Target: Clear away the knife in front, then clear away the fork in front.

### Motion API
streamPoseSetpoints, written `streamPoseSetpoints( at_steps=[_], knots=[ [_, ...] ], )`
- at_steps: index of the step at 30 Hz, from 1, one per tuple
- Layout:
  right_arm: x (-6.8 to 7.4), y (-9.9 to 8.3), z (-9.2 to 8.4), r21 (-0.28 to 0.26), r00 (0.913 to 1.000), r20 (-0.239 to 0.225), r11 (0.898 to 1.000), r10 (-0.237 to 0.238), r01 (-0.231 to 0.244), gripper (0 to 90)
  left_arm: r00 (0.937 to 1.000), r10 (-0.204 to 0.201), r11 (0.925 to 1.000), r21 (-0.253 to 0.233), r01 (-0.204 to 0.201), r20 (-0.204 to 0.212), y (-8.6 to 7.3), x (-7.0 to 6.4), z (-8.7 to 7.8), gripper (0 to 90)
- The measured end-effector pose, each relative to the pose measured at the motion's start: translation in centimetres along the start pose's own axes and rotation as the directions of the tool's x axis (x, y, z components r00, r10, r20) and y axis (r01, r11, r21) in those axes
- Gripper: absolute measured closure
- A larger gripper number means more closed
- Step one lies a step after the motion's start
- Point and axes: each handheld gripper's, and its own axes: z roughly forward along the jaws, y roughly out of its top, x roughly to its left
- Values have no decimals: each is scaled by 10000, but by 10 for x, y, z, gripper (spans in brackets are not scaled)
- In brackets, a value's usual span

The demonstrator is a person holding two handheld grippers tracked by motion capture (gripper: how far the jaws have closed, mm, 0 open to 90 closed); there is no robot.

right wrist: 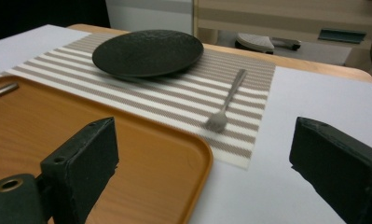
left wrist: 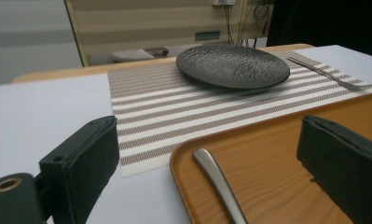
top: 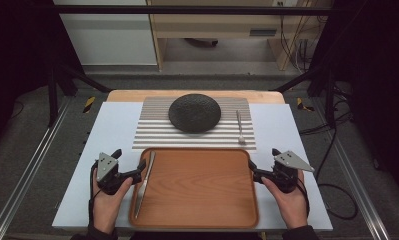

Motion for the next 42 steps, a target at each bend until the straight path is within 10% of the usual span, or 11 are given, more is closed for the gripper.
streamPoseSetpoints(
  at_steps=[25, 42],
  knots=[
    [-27, 79, 73, 675, 9994, -351, 9977, -61, 84, 78, 9964, -736, 9916, -1093, 687, -413, -11, 39, -28, 26],
    [-39, 66, 140, 1852, 9998, -189, 9827, 68, -32, 136, 9980, -579, 9913, -1194, 545, -245, -10, 40, -23, 26]
  ],
)
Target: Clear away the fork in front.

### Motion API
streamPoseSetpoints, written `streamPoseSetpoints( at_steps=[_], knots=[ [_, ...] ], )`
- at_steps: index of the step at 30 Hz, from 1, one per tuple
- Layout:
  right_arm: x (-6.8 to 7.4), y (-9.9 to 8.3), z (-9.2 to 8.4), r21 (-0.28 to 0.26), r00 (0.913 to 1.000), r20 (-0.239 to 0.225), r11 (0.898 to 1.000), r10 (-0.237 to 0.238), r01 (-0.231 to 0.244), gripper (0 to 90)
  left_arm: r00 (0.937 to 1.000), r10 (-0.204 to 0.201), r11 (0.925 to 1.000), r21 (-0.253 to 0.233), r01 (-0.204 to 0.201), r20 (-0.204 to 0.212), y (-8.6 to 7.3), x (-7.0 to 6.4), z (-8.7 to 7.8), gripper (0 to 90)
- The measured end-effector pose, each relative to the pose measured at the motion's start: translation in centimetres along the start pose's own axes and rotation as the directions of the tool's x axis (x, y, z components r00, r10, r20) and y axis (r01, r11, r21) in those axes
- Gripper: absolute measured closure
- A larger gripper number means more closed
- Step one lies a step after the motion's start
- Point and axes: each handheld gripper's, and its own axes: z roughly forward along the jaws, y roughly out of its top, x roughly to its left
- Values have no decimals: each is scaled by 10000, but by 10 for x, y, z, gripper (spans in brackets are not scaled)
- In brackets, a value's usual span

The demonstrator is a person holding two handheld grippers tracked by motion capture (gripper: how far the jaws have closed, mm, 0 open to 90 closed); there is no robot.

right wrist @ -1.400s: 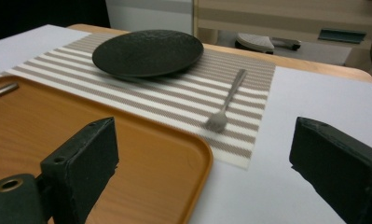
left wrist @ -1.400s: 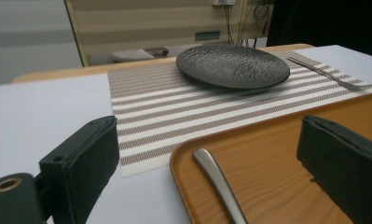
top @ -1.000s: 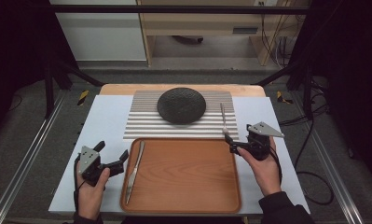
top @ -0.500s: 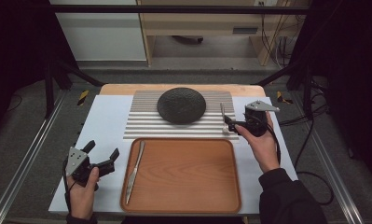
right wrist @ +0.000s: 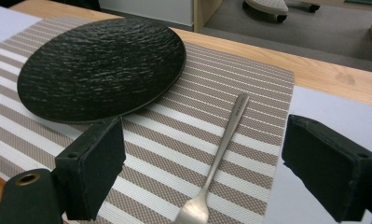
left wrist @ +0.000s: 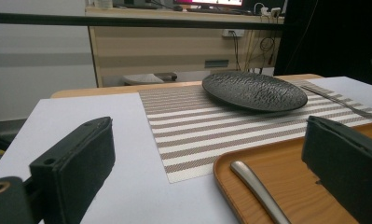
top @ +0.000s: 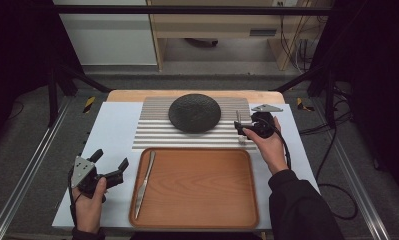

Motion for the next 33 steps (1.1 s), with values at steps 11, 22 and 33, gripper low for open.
streamPoseSetpoints(
  at_steps=[11, 22, 33],
  knots=[
    [-13, -6, 28, 465, 9990, 203, 9981, 393, -402, 192, 9999, 149, 9997, 193, -150, 88, -5, -2, 2, 26],
    [-19, -16, 47, 1040, 9992, 293, 9941, 269, -298, 309, 9998, 188, 9996, 216, -190, 78, -5, -4, -3, 26],
    [-14, -21, 54, 1476, 9996, 244, 9889, 154, -188, 482, 9999, 141, 9997, 186, -141, 2, -6, -1, -6, 26]
  ],
)
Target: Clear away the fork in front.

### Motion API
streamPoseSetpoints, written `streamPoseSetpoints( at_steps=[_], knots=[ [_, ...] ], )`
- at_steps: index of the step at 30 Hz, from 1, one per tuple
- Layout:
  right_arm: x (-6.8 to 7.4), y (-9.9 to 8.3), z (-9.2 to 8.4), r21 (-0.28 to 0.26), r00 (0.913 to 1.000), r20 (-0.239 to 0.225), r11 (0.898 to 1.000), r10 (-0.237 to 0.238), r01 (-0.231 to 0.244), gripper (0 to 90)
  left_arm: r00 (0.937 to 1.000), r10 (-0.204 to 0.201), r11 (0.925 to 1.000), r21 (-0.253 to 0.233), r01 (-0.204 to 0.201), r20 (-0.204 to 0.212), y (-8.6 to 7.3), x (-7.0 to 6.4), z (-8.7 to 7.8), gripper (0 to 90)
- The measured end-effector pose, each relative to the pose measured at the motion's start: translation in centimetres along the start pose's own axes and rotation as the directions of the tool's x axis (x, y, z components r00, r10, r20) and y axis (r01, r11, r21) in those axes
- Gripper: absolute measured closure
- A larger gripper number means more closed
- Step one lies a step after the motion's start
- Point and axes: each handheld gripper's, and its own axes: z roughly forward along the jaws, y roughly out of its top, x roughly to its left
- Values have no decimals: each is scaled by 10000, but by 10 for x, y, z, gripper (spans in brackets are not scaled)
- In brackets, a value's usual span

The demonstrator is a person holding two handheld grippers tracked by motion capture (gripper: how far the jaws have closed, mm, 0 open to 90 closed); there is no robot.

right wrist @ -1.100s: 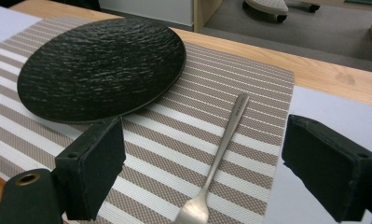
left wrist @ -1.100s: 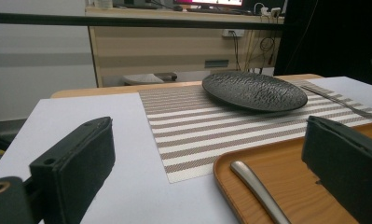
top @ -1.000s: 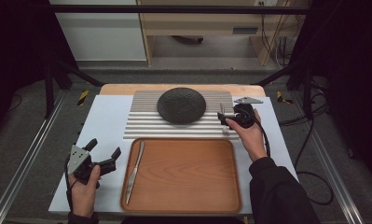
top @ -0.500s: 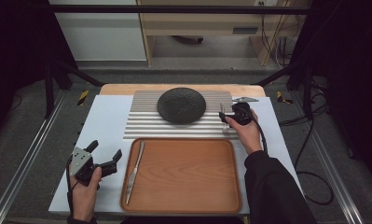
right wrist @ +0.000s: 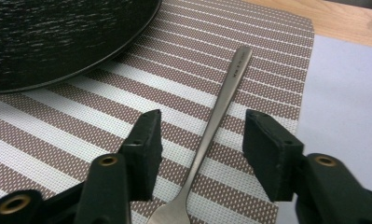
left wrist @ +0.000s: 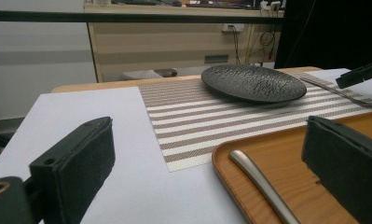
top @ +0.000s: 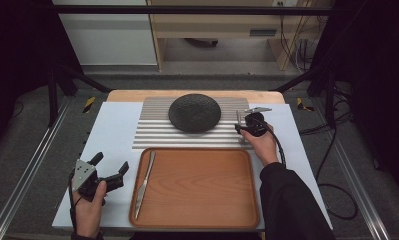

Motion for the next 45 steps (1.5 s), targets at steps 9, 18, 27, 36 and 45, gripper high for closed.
streamPoseSetpoints(
  at_steps=[9, 18, 27, 36, 45],
  knots=[
    [1, -2, 4, 216, 9998, -135, 9997, -149, 152, 592, 10000, 66, 10000, 49, -67, 53, 0, -1, 0, 25],
    [2, -5, 10, 518, 9999, -31, 9985, -150, 151, 662, 9999, 57, 10000, 58, -57, 97, 0, -1, -1, 26],
    [3, -5, 11, 595, 9995, 156, 9979, -271, 262, 774, 9998, 51, 10000, 21, -52, 182, 0, 0, -3, 44],
    [-4, -7, 7, 702, 9998, 82, 9973, -201, 194, 813, 9999, 25, 10000, 29, -25, 131, 0, 2, -4, 46],
    [-13, -13, 2, 498, 9997, 146, 9986, 178, -185, 808, 10000, -1, 10000, 33, 1, 39, 0, 2, -5, 40]
  ],
)
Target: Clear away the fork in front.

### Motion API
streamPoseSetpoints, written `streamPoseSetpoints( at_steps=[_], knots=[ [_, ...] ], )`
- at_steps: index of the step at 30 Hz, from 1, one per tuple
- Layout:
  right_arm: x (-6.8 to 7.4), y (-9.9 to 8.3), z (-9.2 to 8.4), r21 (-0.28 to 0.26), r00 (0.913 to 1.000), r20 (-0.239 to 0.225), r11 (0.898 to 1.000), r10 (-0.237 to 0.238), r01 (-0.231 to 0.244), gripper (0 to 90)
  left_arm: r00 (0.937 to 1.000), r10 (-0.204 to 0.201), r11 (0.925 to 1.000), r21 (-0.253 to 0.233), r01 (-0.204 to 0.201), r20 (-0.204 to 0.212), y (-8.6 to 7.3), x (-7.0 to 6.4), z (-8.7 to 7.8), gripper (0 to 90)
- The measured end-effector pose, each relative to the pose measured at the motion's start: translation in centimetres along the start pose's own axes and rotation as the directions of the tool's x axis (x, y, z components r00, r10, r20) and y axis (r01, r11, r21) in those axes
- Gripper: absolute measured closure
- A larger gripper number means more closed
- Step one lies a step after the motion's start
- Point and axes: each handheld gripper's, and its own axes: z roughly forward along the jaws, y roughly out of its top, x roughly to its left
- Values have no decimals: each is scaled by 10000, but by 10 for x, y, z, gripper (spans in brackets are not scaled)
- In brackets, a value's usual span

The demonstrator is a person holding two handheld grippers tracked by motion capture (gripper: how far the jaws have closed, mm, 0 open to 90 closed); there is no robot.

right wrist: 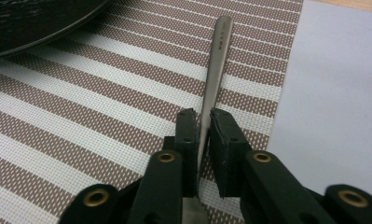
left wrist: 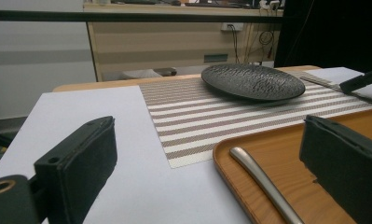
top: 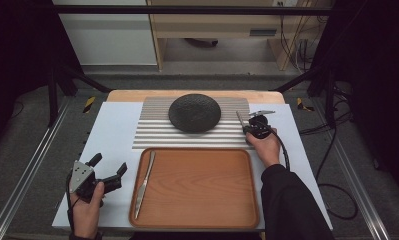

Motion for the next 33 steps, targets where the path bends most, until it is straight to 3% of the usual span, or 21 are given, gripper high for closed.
streamPoseSetpoints(
  at_steps=[3, 10, 17, 22, 33],
  knots=[
    [3, -1, 2, -190, 9999, 81, 9998, 75, -74, 770, 10000, 13, 10000, 5, -13, -10, 0, 0, 0, 40],
    [6, -2, 4, -344, 9989, 472, 9994, -41, 57, 825, 10000, -18, 10000, 24, 18, -41, 0, 0, -1, 40],
    [6, -2, 4, -396, 9994, 356, 9992, 4, 10, 849, 10000, -60, 10000, 13, 60, -67, 0, 2, -1, 40],
    [7, -4, 3, -493, 9986, 402, 9982, -331, 351, 850, 9999, -95, 10000, 16, 96, -95, 0, 2, -1, 40],
    [2, -4, -7, -749, 9982, 431, 9962, -409, 441, 851, 9997, -160, 9999, 9, 160, -184, -1, 5, -2, 40]
  ],
)
